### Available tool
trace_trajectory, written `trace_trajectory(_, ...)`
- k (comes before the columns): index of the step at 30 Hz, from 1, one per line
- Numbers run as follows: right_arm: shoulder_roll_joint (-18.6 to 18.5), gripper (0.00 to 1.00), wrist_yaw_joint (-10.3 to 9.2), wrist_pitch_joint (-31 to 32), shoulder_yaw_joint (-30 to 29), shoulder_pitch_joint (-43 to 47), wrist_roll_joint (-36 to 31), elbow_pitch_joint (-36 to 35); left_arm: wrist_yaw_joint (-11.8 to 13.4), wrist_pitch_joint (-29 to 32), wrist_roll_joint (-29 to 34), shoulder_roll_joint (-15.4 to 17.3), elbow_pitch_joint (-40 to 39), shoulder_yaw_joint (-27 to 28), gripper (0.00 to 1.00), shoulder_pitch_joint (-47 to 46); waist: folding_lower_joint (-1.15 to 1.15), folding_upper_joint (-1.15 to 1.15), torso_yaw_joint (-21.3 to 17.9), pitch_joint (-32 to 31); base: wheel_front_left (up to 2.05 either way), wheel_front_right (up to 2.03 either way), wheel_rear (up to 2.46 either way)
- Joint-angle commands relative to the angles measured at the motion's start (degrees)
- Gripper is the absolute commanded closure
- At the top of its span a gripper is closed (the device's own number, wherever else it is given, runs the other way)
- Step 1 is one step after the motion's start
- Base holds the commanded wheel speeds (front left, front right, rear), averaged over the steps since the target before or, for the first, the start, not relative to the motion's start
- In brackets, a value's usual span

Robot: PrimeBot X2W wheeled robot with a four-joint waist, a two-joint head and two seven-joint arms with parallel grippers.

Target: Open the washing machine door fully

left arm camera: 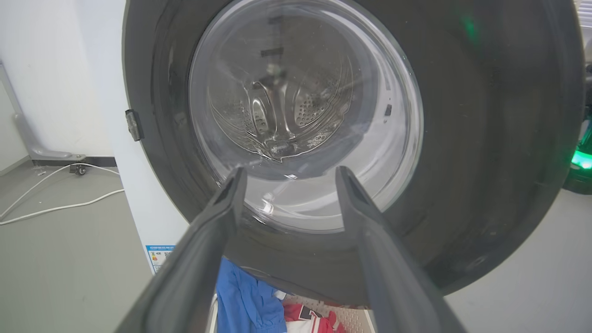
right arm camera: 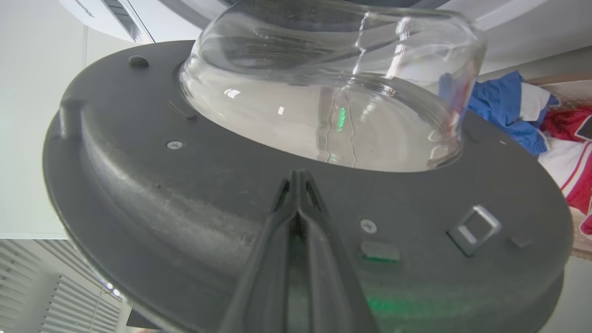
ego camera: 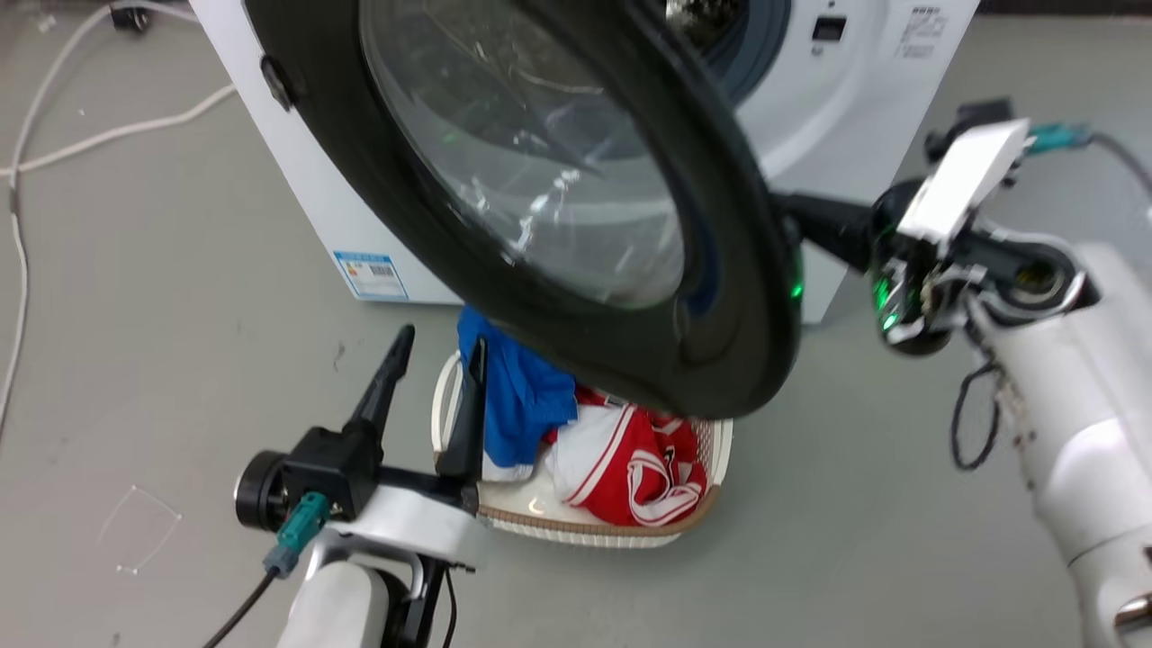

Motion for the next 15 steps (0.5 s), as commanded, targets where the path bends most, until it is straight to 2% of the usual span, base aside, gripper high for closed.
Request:
trace_trajectory(1,1.68,1.00,0.14,0.57,0.64,2.62,0.39,-0.91,-0.33,-0.14,0.13,-0.08,0.57,-0.31,0.00,1.40,0.00,0.00,0.31,-2.35,0.00,0.00,0.00)
trace_trajectory(15,6.73,1.00,0.14,2.75,4.37,13.03,0.69,-7.45,-0.83,-0.14,0.45,-0.07,2.38,-0.92,0.00,5.31,0.00,0.00,1.74,-7.22,0.00,0.00,0.00)
